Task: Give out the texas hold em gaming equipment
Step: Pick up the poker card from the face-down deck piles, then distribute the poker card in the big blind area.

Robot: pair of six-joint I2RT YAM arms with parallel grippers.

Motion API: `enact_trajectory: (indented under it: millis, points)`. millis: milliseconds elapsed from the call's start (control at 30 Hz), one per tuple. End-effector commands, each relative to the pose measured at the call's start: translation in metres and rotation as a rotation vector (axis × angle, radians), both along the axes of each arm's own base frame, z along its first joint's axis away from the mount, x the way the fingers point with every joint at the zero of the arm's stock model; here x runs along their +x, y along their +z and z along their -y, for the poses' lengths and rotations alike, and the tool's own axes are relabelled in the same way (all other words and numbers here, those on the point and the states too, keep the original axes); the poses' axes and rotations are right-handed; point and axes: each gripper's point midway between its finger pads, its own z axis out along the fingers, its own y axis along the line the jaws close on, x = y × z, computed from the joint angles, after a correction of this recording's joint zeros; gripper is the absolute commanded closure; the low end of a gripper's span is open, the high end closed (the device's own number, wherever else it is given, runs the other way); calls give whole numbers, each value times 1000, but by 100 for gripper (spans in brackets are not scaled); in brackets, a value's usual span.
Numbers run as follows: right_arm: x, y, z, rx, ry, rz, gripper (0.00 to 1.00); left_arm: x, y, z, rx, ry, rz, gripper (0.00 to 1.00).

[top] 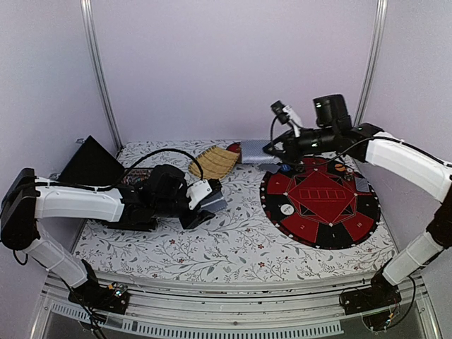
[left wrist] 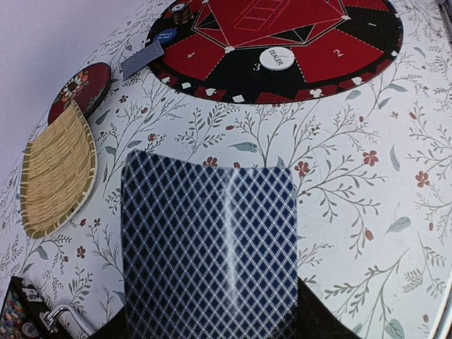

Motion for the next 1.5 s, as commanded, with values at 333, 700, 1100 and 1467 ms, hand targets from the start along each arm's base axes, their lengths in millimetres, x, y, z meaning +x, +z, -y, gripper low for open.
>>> enact_trajectory:
  millis: [333,700,1100,1467]
  points:
    - [69,-72,342,645,-1220,-340,99,4,6,1,-41,-3,21,45]
    - [92,-158,448,687,-1618,-385,99,4,6,2,-44,-1,15,45]
    - [119,-217,463,696,-1671,-503,99,3,7,-2,-33,12,16,45]
    - [131,-227,461,729,-1649,-529,99,5,6,-3,-24,17,19,45]
